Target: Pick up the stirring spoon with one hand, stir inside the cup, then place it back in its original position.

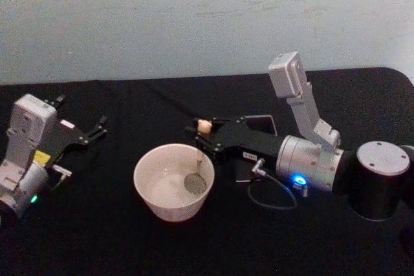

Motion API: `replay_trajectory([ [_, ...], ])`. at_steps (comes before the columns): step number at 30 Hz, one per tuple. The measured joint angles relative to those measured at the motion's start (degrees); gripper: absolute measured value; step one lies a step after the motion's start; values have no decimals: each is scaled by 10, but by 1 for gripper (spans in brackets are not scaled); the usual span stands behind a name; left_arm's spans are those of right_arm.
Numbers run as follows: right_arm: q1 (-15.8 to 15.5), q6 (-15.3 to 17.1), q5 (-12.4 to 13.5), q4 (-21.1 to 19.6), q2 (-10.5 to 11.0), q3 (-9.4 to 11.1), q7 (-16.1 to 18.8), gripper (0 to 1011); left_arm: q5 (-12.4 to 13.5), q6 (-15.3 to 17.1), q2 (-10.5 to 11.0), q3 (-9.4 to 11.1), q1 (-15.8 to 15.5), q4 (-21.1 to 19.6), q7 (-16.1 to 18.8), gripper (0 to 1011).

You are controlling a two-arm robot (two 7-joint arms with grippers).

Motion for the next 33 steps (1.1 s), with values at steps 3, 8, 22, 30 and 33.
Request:
replay_trajectory([
  [3, -6, 3, 6, -12, 8, -5, 5, 223, 0, 0, 0, 0, 0, 0, 0, 1001],
  [8, -10, 7, 10, -22, 15, -18, 14, 223, 0, 0, 0, 0, 0, 0, 0, 1001],
  [22, 15, 10, 14, 3, -17, -51, 4, 223, 0, 0, 0, 0, 0, 0, 0, 1001],
  [30, 36, 7, 4, 37, -45, -57, -14, 223, 0, 0, 0, 0, 0, 0, 0, 1001],
  [33, 42, 5, 0, 48, -53, -56, -21, 223, 0, 0, 0, 0, 0, 0, 0, 1001],
])
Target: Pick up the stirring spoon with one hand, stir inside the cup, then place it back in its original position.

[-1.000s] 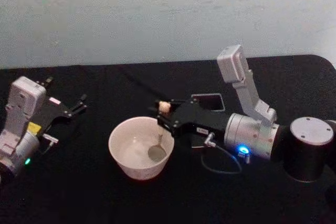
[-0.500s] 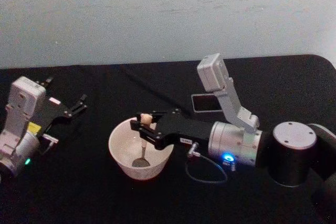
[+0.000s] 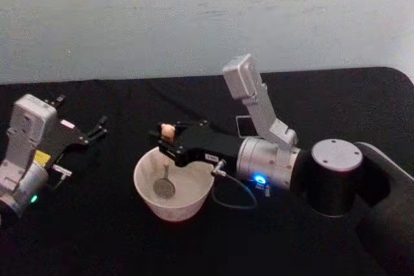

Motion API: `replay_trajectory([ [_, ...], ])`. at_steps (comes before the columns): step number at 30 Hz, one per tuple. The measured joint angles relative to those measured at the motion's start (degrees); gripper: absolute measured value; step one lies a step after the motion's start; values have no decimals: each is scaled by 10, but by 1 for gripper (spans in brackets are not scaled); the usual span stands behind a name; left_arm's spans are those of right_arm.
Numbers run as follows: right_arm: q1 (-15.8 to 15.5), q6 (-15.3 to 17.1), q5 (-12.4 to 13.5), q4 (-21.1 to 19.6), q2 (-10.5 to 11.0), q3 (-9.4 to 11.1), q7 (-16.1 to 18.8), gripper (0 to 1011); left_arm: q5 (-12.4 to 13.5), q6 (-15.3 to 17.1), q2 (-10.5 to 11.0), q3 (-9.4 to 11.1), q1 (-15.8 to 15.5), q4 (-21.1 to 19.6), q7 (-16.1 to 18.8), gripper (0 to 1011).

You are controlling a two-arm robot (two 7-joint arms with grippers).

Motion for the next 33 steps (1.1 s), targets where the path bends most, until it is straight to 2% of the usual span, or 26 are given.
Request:
replay_trajectory([
  [7, 17, -4, -7, 32, -21, 13, -17, 223, 0, 0, 0, 0, 0, 0, 0, 1001],
  [14, 17, -4, -11, 34, -20, 25, -23, 223, 0, 0, 0, 0, 0, 0, 0, 1001],
  [25, -7, -1, -13, -1, 15, 41, -13, 223, 0, 0, 0, 0, 0, 0, 0, 1001],
  [33, -31, 8, 5, -40, 49, 48, 10, 223, 0, 0, 0, 0, 0, 0, 0, 1002],
])
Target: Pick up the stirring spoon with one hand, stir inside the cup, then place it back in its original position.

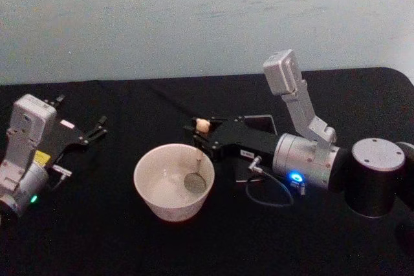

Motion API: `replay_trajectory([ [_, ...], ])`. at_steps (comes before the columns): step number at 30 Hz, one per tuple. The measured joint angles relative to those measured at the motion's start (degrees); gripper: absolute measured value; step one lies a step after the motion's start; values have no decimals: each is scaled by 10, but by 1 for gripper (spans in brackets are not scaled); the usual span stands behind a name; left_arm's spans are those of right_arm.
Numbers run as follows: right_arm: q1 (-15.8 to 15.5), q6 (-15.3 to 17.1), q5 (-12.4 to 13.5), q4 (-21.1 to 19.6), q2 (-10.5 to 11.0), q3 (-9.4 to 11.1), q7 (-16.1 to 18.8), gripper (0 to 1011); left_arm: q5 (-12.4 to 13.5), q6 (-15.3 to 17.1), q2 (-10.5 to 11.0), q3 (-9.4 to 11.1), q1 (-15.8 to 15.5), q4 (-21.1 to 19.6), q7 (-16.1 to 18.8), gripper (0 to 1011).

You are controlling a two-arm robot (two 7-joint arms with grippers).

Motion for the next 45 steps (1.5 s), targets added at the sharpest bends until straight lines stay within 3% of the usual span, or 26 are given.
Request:
replay_trajectory([
  [6, -11, 6, 9, -19, 13, -9, 11, 223, 0, 0, 0, 0, 0, 0, 0, 1001],
  [14, -11, 14, 19, -28, 12, -25, 13, 223, 0, 0, 0, 0, 0, 0, 0, 1001],
  [29, 25, 31, 28, 14, -34, -53, -1, 223, 0, 0, 0, 0, 0, 0, 0, 1001],
  [37, 47, 28, 25, 51, -61, -52, -24, 223, 0, 0, 0, 0, 0, 0, 0, 1001],
  [45, 57, 23, 17, 74, -70, -40, -39, 223, 0, 0, 0, 0, 0, 0, 0, 1001],
])
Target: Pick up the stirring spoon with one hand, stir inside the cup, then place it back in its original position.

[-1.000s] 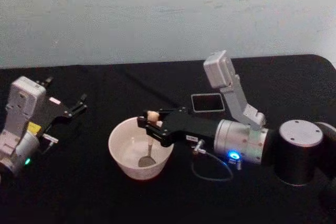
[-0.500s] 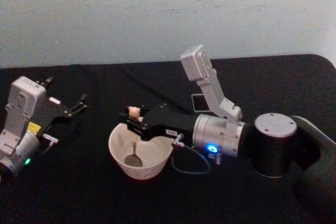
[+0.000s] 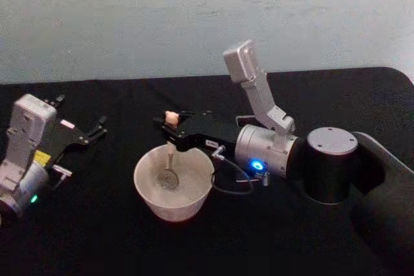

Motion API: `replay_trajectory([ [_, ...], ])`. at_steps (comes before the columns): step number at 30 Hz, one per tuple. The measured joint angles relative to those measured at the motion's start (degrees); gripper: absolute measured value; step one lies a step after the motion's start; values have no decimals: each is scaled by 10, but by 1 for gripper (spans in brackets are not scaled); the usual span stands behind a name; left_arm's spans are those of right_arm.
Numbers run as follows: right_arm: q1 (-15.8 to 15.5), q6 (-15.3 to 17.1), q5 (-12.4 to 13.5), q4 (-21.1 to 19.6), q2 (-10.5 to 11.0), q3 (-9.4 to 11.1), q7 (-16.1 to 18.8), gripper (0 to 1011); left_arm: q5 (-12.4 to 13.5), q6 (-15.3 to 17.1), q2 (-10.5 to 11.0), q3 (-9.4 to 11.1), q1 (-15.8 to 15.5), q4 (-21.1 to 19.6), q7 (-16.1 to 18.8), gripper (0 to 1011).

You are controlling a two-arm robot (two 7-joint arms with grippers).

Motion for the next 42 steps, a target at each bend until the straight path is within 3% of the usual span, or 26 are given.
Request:
replay_trajectory([
  [9, -4, -2, -8, 0, 9, 13, -5, 223, 0, 0, 0, 0, 0, 0, 0, 1001],
  [16, -17, -3, -9, -20, 29, 22, 4, 223, 0, 0, 0, 0, 0, 0, 0, 1001],
  [28, -51, 12, 17, -83, 70, 25, 29, 223, 0, 0, 0, 0, 0, 0, 0, 1001],
  [34, -54, 18, 25, -93, 74, 19, 30, 223, 0, 0, 0, 0, 0, 0, 0, 1001],
  [42, -43, 23, 40, -87, 62, 16, 15, 223, 0, 0, 0, 0, 0, 0, 0, 1001],
])
